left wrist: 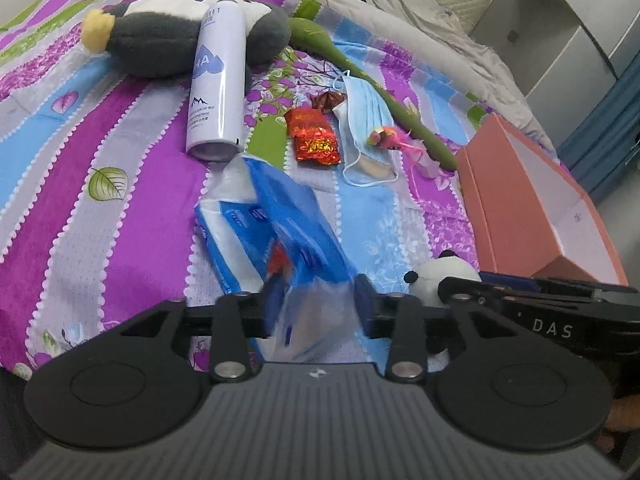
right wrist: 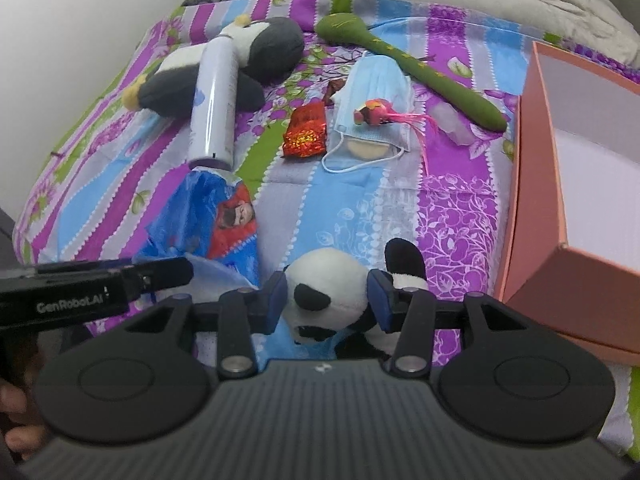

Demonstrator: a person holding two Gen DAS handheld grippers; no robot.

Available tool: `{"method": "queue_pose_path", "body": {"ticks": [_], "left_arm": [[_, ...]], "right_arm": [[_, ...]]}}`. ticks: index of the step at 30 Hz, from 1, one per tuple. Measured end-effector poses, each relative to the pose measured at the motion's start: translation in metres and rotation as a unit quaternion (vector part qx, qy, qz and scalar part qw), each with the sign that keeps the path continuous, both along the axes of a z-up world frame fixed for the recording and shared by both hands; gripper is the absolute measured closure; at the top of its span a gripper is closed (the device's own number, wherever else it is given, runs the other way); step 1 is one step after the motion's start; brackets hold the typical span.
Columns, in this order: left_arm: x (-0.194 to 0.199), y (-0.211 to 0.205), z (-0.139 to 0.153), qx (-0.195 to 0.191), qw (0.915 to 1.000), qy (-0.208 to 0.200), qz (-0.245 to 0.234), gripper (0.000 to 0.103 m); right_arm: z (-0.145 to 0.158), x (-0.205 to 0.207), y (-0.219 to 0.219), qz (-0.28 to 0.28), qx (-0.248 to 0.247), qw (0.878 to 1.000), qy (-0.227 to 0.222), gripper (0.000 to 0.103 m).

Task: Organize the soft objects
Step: 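Lift the wipes pack with left tool while right tool lifts the panda plush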

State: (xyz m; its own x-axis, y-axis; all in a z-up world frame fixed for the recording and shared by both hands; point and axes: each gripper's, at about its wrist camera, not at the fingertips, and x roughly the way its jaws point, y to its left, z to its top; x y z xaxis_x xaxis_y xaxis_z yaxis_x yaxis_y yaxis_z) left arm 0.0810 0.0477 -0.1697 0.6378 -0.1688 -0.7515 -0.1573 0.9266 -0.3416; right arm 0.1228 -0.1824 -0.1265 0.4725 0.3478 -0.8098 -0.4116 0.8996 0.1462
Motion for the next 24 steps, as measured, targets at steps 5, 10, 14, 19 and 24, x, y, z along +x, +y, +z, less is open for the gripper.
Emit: {"method": "queue_pose_path", "body": {"ticks": [5, 10, 14, 19, 24], "left_arm": [[-0.002, 0.007, 0.003, -0.029, 0.9995, -0.008, 0.010, 0.041], [-0.002, 0.014, 0.003, -0.054, 0.9981, -0.010, 0.027, 0.037], [0.000, 0.016, 0.002, -0.072, 0.9963, -0.014, 0.043, 0.036], [0.005, 0.016, 0.002, -0.084, 0.9947, -0.016, 0.057, 0.036], [0.007, 0.013, -0.001, -0.082, 0.9946, -0.012, 0.063, 0.036]], "right_arm": [[0.008, -0.004, -0.011, -0.027, 0.040, 0.999, 0.006, 0.049], [0.012, -0.008, -0.025, -0.070, 0.086, 0.993, 0.027, 0.033], [0.006, -0.003, -0.033, -0.120, 0.128, 0.982, 0.066, 0.033], [-0.003, 0.007, -0.039, -0.207, 0.184, 0.955, 0.102, 0.031], [-0.011, 0.020, -0.029, -0.231, 0.184, 0.950, 0.101, 0.031]]}}
